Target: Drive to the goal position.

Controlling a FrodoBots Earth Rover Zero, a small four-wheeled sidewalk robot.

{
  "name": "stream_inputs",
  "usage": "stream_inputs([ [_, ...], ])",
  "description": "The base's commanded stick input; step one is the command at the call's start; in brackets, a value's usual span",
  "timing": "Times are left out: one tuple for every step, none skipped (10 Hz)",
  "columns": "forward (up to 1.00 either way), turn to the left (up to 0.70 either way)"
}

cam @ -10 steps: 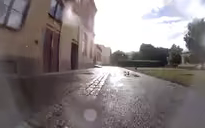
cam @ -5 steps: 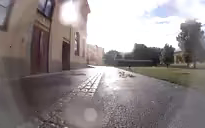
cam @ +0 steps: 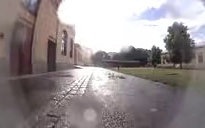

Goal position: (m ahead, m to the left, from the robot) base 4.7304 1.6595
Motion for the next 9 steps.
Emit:
stream_inputs([
  [0.85,0.0],
  [0.85,0.0],
  [0.85,0.0],
  [0.85,0.0],
  [0.85,0.0],
  [0.85,0.0],
  [0.85,0.0],
  [0.85,0.0],
  [0.85,0.0],
])
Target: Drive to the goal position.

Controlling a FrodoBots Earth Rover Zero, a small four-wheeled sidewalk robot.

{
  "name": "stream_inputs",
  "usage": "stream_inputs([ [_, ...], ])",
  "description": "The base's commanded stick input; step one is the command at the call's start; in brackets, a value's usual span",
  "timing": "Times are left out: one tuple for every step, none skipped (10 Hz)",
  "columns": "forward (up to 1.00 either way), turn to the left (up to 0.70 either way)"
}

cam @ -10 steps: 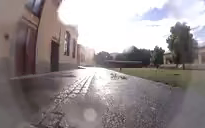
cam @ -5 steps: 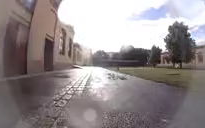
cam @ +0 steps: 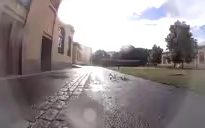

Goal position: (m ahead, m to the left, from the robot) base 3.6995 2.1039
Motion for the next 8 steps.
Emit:
stream_inputs([
  [0.85,0.0],
  [0.85,0.0],
  [0.85,0.0],
  [0.85,0.0],
  [0.85,0.0],
  [0.85,0.0],
  [0.85,0.0],
  [0.85,0.0],
])
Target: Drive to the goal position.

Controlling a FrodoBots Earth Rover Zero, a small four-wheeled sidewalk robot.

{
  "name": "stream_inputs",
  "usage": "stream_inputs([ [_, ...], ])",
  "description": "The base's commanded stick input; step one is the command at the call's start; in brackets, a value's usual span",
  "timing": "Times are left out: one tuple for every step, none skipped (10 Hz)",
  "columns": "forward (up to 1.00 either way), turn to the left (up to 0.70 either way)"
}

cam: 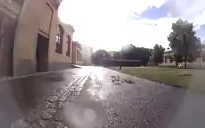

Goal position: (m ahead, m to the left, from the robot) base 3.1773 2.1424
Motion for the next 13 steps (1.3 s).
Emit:
stream_inputs([
  [0.85,0.0],
  [0.85,0.0],
  [0.85,0.0],
  [0.85,0.0],
  [0.85,0.0],
  [0.85,0.0],
  [0.85,0.0],
  [0.85,0.0],
  [0.85,0.0],
  [0.85,0.0],
  [0.85,0.0],
  [0.85,0.0],
  [0.85,0.0],
])
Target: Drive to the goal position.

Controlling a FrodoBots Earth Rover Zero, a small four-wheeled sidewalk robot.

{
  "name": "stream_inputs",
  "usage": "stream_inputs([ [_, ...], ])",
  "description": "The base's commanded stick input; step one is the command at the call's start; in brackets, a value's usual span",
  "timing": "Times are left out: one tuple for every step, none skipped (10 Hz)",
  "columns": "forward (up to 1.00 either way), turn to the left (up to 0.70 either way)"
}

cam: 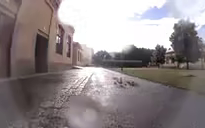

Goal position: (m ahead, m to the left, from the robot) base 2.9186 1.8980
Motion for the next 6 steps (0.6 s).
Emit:
stream_inputs([
  [0.85,0.0],
  [0.85,0.0],
  [0.85,0.0],
  [0.85,0.0],
  [0.85,0.0],
  [0.85,0.0],
])
